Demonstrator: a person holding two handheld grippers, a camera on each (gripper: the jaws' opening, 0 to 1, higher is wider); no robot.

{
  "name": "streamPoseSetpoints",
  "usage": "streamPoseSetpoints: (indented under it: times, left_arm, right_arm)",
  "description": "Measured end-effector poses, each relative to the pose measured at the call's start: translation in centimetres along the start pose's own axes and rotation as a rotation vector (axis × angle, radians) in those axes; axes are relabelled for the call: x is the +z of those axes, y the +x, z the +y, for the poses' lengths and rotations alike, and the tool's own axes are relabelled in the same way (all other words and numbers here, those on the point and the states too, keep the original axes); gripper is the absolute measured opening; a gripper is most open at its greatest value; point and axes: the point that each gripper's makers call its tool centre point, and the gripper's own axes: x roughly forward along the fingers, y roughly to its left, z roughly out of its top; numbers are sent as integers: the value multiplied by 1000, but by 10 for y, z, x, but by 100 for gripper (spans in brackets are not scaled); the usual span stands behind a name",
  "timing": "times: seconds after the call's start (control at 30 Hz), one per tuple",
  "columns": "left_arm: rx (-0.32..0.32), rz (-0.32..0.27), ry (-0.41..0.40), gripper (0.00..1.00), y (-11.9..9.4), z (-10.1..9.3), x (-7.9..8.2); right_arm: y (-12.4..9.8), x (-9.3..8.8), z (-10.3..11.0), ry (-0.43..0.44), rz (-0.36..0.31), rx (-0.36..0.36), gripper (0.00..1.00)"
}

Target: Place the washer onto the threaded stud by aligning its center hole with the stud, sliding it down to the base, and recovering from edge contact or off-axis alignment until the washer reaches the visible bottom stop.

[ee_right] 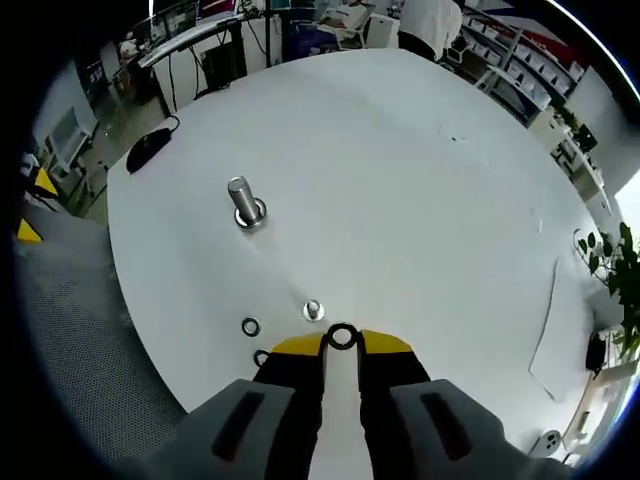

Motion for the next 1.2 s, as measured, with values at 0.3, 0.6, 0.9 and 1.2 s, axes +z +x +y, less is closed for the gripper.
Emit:
streamPoseSetpoints:
  times: [0.3,0.6,0.9,1.2]
  left_arm:
    - [-4,12,4,26,2,-1,-2]
    - [9,14,-4,26,1,1,-3]
    - [11,15,-7,26,1,2,-3]
    - [11,20,-7,26,1,2,-4]
  right_arm:
    - [-1,7,0,13,-30,15,14]
    - [1,11,6,-25,-29,40,14]
    - [6,17,16,-85,-18,65,14]
    - [11,16,18,-106,3,72,14]
